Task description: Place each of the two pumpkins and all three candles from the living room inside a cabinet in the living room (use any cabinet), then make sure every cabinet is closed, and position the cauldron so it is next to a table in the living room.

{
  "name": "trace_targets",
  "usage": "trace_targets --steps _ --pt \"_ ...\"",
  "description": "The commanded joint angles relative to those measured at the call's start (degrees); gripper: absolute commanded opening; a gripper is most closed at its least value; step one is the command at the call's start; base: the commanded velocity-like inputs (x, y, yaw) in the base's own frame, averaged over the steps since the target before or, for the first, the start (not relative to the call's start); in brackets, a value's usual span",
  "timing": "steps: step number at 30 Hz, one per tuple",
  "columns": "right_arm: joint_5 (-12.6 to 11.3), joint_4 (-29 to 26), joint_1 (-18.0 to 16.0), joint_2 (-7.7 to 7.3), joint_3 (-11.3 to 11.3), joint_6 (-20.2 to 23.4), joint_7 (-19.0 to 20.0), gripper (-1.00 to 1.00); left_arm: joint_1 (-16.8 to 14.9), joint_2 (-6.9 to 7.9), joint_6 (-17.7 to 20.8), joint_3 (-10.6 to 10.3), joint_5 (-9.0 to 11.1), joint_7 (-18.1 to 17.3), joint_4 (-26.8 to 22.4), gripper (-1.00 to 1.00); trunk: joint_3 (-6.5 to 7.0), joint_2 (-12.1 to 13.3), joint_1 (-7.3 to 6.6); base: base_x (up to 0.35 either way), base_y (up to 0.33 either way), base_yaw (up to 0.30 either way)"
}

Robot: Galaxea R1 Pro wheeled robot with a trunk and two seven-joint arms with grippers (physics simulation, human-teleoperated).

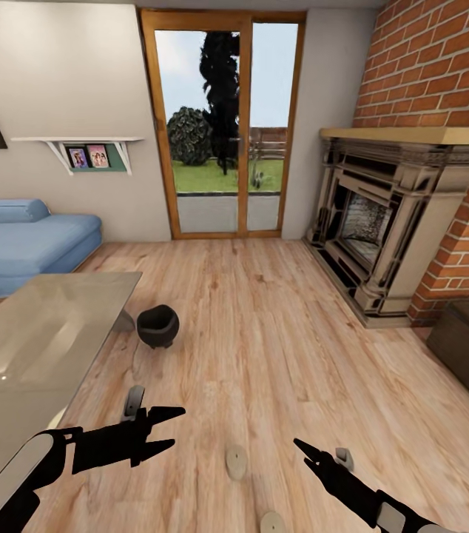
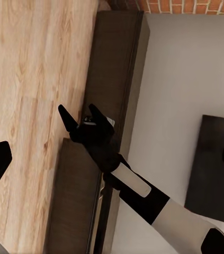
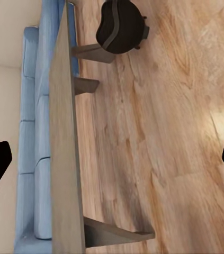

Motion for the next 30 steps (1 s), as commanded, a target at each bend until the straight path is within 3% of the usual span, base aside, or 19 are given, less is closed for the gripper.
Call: trace_targets --steps 1,19,30 --pt "-0.61 0.16 -0.06 0.03 0.41 0.59 0.31 1.00 -0.04 0.03 0.04 -0.06 0.61 0.55 -0.03 1.00 -0.05 -0.03 0.01 0.093 0.031 0.000" --pt "-0.61 0.16 -0.06 0.03 0.43 0.59 0.27 1.00 -0.04 0.07 0.04 -0.05 0.62 0.55 -0.03 1.00 -0.05 -0.03 0.01 0.110 0.062 0.012" --pt "-0.61 0.15 -0.06 0.12 0.42 0.59 0.12 1.00 -0.04 0.02 0.04 -0.06 0.62 0.55 -0.03 1.00 -0.05 -0.03 0.01 0.003 -0.014 0.235"
